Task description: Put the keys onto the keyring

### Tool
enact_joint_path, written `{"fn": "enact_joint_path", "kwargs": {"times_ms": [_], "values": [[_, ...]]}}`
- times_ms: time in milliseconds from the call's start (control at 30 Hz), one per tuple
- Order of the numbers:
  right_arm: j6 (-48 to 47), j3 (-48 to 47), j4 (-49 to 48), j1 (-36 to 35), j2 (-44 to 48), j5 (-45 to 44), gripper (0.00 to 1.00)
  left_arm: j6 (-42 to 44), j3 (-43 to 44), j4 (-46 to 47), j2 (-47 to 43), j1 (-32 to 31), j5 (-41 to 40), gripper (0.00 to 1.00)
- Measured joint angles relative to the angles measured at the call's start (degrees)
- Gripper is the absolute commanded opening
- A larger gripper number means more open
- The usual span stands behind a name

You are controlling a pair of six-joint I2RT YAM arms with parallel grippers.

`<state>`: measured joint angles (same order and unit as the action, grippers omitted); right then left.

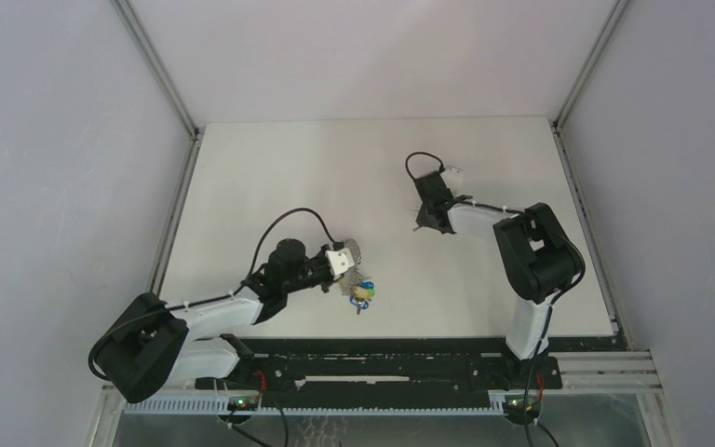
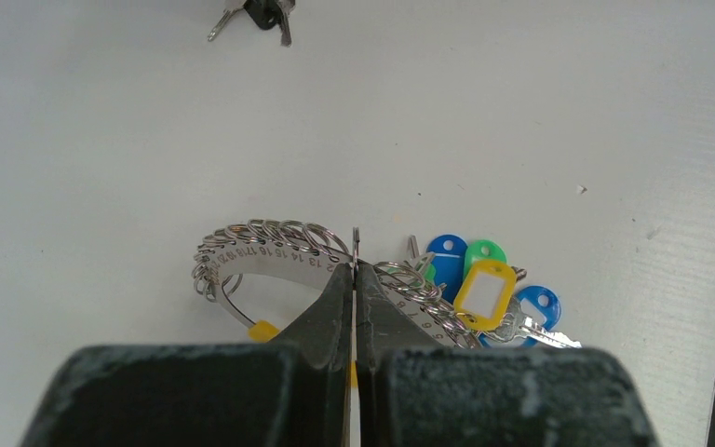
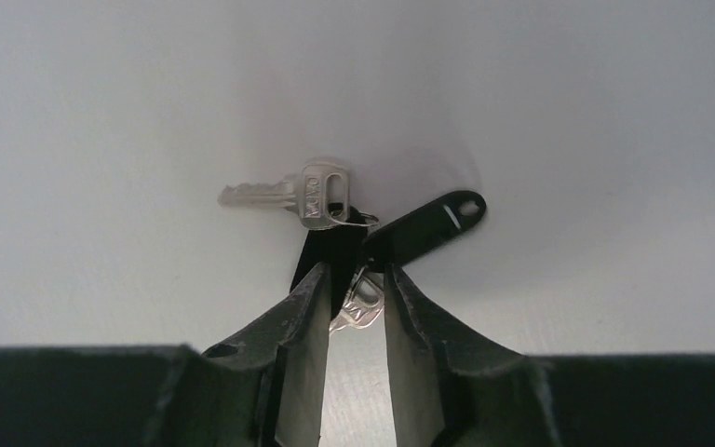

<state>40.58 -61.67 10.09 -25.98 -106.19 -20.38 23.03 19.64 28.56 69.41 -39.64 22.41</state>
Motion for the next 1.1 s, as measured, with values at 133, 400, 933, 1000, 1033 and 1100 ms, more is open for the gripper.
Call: {"fn": "enact_joint_path", "kwargs": {"times_ms": [133,400,933,1000,1033,1100], "values": [[-1.4,0.0,-0.1,-0.9,-0.3,0.9,0.25,-0.1,0.0,0.0,0.0,0.0,0.0,0.00],[-5.3,1.9,-1.0,-1.9,1.2,4.5,0.24,-0.5,0.4,-0.4,0.6,0.0,0.0,0.00],[-16.8,10.3,8.1,-10.9,17.3,16.1,0.49,-1.0,1.1,-0.7,0.1,-0.2,0.0,0.00],[-18.3,10.1,8.5,-10.5,20.0,17.5,0.49,-1.0,1.1,-0.7,-0.2,-0.2,0.0,0.00],[-19.6,9.9,8.8,-9.9,21.3,18.6,0.49,-1.0,1.1,-0.7,-0.2,-0.2,0.0,0.00],[-22.1,9.4,8.8,-8.4,22.1,20.5,0.47,-1.0,1.1,-0.8,-0.5,-0.2,0.0,0.00]]}}
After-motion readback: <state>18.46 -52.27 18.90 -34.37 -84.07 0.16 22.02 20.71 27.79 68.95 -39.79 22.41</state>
